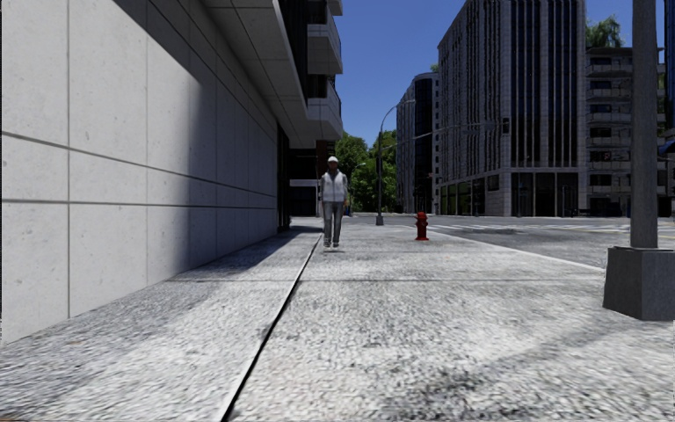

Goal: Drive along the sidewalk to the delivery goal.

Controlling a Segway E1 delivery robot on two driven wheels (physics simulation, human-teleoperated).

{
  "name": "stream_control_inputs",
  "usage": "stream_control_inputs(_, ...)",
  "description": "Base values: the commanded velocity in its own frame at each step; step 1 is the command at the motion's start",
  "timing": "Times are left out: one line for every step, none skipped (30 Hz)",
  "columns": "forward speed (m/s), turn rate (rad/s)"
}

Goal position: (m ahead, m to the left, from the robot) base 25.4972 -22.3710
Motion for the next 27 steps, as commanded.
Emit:
stream_control_inputs(2.00, -0.11)
stream_control_inputs(2.00, -0.11)
stream_control_inputs(2.00, -0.11)
stream_control_inputs(2.00, -0.14)
stream_control_inputs(2.00, -0.17)
stream_control_inputs(2.00, -0.25)
stream_control_inputs(2.00, -0.25)
stream_control_inputs(2.00, -0.28)
stream_control_inputs(2.00, -0.28)
stream_control_inputs(2.00, -0.28)
stream_control_inputs(2.00, -0.29)
stream_control_inputs(2.00, -0.29)
stream_control_inputs(2.00, -0.30)
stream_control_inputs(2.00, -0.36)
stream_control_inputs(2.00, -0.39)
stream_control_inputs(2.00, -0.55)
stream_control_inputs(2.00, -0.55)
stream_control_inputs(2.00, -0.61)
stream_control_inputs(2.00, -0.57)
stream_control_inputs(2.00, -0.54)
stream_control_inputs(2.00, -0.54)
stream_control_inputs(2.00, -0.54)
stream_control_inputs(2.00, -0.54)
stream_control_inputs(2.00, -0.54)
stream_control_inputs(2.00, -0.54)
stream_control_inputs(2.00, -0.54)
stream_control_inputs(2.00, -0.54)
